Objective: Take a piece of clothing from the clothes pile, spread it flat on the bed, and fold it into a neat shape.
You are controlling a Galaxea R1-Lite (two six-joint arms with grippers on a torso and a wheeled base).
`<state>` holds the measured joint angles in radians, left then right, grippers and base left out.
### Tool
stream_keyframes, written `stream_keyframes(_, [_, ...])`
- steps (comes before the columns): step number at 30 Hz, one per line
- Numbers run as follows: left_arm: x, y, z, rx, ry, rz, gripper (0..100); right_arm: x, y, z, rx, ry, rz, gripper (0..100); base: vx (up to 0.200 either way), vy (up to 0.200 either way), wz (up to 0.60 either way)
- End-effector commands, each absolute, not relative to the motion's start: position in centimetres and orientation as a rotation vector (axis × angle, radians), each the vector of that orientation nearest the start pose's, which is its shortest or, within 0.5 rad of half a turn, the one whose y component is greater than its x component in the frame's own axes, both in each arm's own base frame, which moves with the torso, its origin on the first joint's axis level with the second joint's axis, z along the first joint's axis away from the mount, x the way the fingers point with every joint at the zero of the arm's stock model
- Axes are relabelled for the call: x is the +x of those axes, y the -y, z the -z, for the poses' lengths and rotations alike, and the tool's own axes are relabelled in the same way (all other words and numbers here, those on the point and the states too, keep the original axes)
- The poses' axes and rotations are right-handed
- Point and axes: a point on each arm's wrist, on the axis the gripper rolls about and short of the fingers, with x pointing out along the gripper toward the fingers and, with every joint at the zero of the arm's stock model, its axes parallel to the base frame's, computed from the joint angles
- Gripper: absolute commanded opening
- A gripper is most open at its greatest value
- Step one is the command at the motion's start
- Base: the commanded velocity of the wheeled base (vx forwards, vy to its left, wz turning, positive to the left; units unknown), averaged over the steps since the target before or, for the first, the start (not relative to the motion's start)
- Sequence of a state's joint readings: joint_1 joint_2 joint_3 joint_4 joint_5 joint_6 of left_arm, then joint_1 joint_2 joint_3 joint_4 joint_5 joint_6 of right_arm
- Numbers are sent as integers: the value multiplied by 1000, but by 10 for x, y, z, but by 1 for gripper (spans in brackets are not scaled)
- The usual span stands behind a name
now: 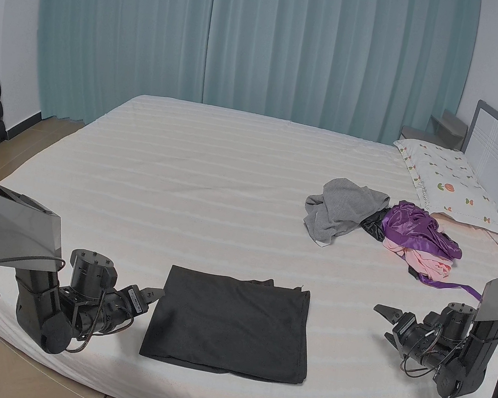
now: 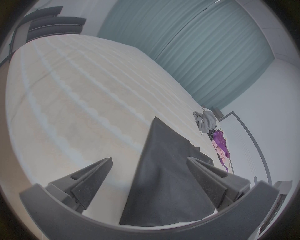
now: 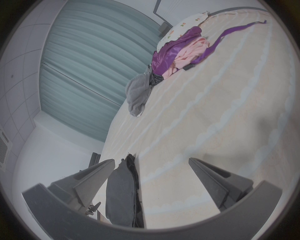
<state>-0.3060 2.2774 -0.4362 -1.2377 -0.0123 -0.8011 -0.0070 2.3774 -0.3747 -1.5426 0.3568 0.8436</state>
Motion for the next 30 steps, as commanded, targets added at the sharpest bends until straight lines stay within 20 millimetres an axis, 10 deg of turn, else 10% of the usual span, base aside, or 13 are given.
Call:
stream_keyframes(1, [314,102,41,-656,-689,72,100,297,-10,42,902,-624,-121,100,0,0,0])
stream_keyframes(29, [324,132,65,-517,-672,106,100,298,-10,43,899,-627,-128,100,0,0,0])
stream_keyframes(30, [324,132,65,-517,-672,106,0,298,-10,43,899,-627,-128,100,0,0,0])
